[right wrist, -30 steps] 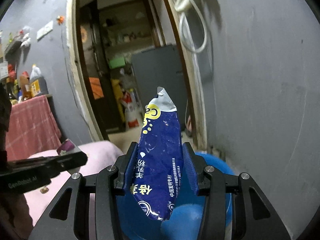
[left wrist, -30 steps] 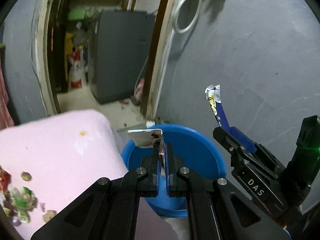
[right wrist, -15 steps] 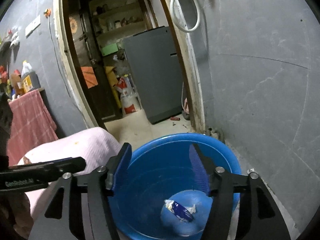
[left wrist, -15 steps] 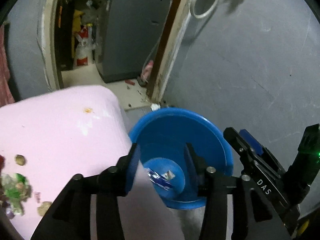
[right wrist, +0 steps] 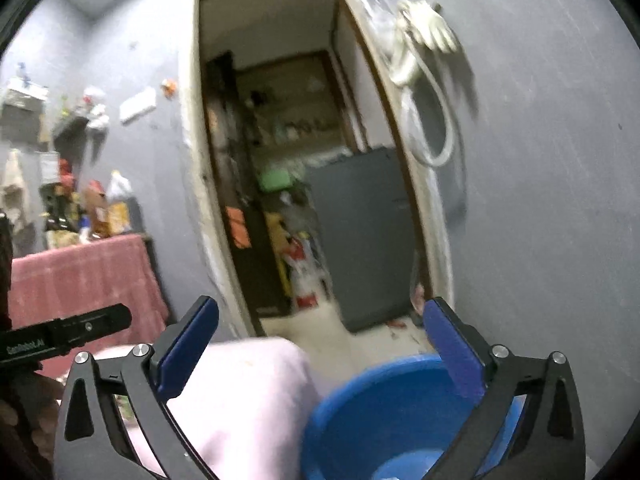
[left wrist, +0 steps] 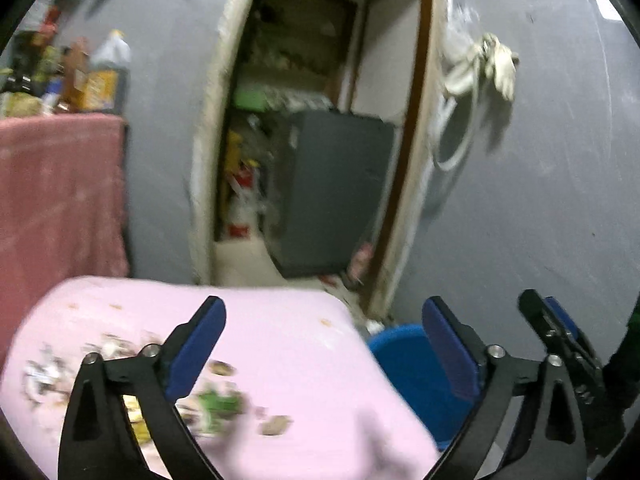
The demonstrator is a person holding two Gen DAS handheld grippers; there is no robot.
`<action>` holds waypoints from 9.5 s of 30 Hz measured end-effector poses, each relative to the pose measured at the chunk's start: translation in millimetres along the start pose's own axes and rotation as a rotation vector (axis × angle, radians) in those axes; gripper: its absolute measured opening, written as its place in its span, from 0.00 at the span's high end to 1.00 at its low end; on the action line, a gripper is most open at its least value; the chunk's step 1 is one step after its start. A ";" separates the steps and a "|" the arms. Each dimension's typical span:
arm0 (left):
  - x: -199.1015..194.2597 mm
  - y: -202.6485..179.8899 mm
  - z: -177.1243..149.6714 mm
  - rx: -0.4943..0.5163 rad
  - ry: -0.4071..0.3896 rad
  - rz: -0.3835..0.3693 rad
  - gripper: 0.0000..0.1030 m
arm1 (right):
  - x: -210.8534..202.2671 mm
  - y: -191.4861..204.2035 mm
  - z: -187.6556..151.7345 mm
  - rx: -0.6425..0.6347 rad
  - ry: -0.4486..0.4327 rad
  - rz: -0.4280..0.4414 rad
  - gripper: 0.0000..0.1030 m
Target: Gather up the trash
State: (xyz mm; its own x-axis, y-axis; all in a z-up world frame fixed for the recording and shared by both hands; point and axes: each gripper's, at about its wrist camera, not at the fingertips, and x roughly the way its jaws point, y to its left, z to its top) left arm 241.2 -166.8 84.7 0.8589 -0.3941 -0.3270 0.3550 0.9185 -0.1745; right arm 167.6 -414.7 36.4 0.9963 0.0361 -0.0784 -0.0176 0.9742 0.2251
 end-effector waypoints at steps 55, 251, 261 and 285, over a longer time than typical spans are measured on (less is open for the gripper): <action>-14.2 122.3 -77.5 0.039 0.352 0.055 0.45 | 71.4 124.4 -85.2 -0.263 0.598 0.297 0.41; -66.7 198.8 -68.4 -0.141 0.238 0.389 0.02 | 68.8 163.8 -63.9 -0.252 0.410 0.265 0.00; -47.8 211.6 -70.1 -0.168 0.301 0.339 0.17 | 103.8 181.1 -93.9 -0.333 0.616 0.276 0.41; -41.2 230.1 -72.1 -0.282 0.317 0.315 0.74 | 108.2 185.4 -101.5 -0.361 0.651 0.315 0.83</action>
State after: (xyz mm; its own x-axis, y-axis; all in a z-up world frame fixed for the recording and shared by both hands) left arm 260.9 58.4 -9.0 0.7386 -0.1318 -0.6612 -0.0528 0.9664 -0.2517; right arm 263.5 -207.5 -28.9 0.6929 0.3348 -0.6386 -0.4258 0.9047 0.0123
